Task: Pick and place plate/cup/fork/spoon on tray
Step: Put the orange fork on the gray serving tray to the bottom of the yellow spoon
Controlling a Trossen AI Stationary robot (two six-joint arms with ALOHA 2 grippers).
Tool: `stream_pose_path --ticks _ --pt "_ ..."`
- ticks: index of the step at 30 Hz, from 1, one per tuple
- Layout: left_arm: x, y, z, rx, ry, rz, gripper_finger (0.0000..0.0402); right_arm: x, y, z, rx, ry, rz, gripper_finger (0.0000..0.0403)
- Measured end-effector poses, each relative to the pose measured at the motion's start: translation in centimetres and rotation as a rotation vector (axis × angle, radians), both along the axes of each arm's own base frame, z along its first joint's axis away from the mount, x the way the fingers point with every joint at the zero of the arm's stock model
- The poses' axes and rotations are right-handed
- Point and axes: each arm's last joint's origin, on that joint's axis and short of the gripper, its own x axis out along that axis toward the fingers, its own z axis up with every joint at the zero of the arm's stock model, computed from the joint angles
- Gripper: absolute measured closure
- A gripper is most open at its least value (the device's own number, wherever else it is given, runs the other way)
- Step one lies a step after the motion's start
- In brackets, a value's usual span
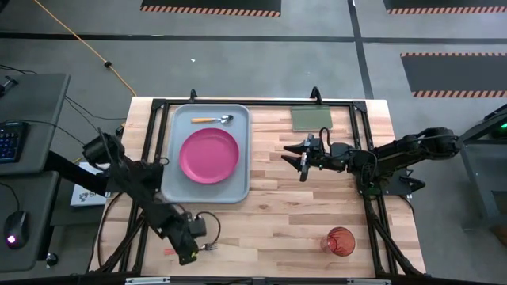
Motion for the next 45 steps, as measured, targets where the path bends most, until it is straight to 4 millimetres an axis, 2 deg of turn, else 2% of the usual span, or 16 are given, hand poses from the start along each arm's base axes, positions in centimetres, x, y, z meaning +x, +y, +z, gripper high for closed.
stream_pose_path --ticks 8,16,30,37,42,45 --pt "0.5 -2.0 -1.8 0.121 0.063 -0.06 0.014 0.0 0.0 0.0 0.0 0.0 0.0 0.0221" --pt "-0.1 -2.9 -1.9 0.281 0.028 -0.116 0.0151 0.0 0.0 0.0 0.0 0.0 -0.001 0.0221" --pt "-1.0 -3.1 -2.9 0.405 0.014 -0.145 0.029 0.0 0.0 -0.1 -0.001 0.011 0.0 0.0221" --pt "-0.7 -2.3 -2.7 0.456 0.029 -0.155 0.0387 0.0 0.0 -0.1 0.0 0.016 0.0 0.0221" --pt "0.0 -1.3 -2.2 0.478 0.028 -0.188 0.0386 0.0 0.0 -0.1 0.0 0.016 -0.001 0.0221" --pt "0.2 -0.4 -1.1 0.497 0.001 -0.203 0.0393 0.0 0.0 -0.1 0.002 0.015 -0.001 0.0221"
